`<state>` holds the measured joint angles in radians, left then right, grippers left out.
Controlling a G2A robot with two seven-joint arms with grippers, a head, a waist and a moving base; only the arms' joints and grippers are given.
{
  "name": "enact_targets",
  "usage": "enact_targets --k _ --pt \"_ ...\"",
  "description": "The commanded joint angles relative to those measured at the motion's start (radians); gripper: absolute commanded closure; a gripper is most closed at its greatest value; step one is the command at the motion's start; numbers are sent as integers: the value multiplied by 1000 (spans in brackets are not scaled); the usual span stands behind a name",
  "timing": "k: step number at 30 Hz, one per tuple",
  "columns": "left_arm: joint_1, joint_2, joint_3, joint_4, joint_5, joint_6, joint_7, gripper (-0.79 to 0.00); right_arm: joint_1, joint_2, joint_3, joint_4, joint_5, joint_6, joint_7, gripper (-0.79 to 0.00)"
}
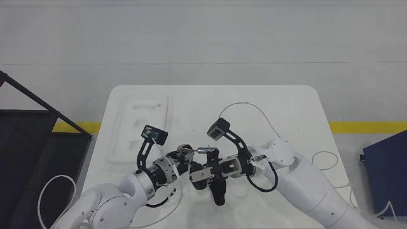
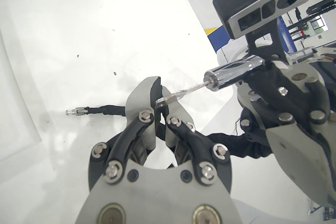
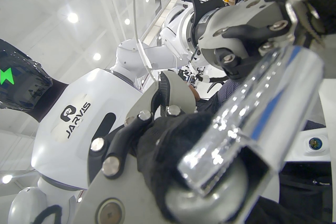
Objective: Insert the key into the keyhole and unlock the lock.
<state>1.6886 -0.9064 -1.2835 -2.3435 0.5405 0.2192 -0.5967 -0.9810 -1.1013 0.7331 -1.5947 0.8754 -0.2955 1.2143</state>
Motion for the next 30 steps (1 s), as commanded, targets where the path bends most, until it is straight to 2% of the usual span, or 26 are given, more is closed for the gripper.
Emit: enact_targets --k 1,9,13,17,22,26,30 --pt "-1 -1 -4 2 8 20 -16 -785 0 0 0 0 0 0 0 0" --pt "-40 -8 -47 97 -102 31 -49 -785 0 0 0 0 0 0 0 0" --pt "-47 -12 -97 152 -293 -55 -68 -785 -2 0 1 2 0 4 -7 0" --pt "-25 -11 -182 205 -505 -202 -131 -785 9 5 22 60 -16 151 -43 0" --pt "9 -5 -277 263 -782 -365 -291 -785 75 4 37 157 -59 318 -39 0" --pt "-13 -1 -314 347 -1078 -435 -511 -785 145 -5 16 217 -118 449 -37 0" --pt "-13 -1 -314 347 -1078 -435 -511 -785 226 -26 -38 294 -175 596 -26 0"
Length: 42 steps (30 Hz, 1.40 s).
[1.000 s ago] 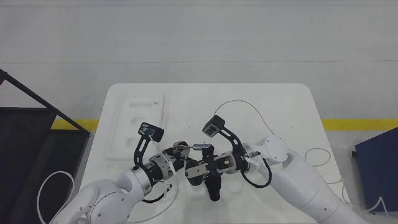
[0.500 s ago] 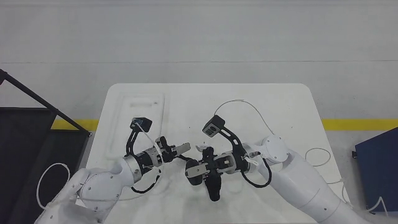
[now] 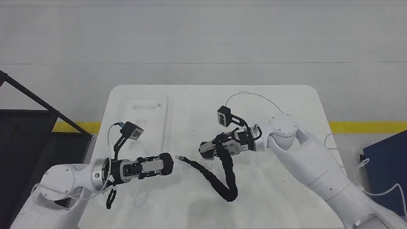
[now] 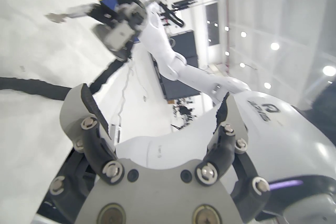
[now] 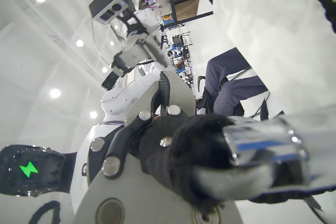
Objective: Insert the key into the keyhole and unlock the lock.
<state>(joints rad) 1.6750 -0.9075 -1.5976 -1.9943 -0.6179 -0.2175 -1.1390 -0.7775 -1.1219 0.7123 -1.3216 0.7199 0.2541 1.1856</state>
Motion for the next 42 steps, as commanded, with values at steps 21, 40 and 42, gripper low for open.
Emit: enact_targets --k 21,40,42 --pt "1 0 0 -2 80 2 31 -785 200 -125 -188 364 -64 340 -15 -443" --pt "1 0 0 -2 80 2 31 -785 149 39 -123 93 -115 513 -133 -785" --pt "1 0 0 -2 80 2 31 -785 151 74 -116 38 -101 532 -152 -785"
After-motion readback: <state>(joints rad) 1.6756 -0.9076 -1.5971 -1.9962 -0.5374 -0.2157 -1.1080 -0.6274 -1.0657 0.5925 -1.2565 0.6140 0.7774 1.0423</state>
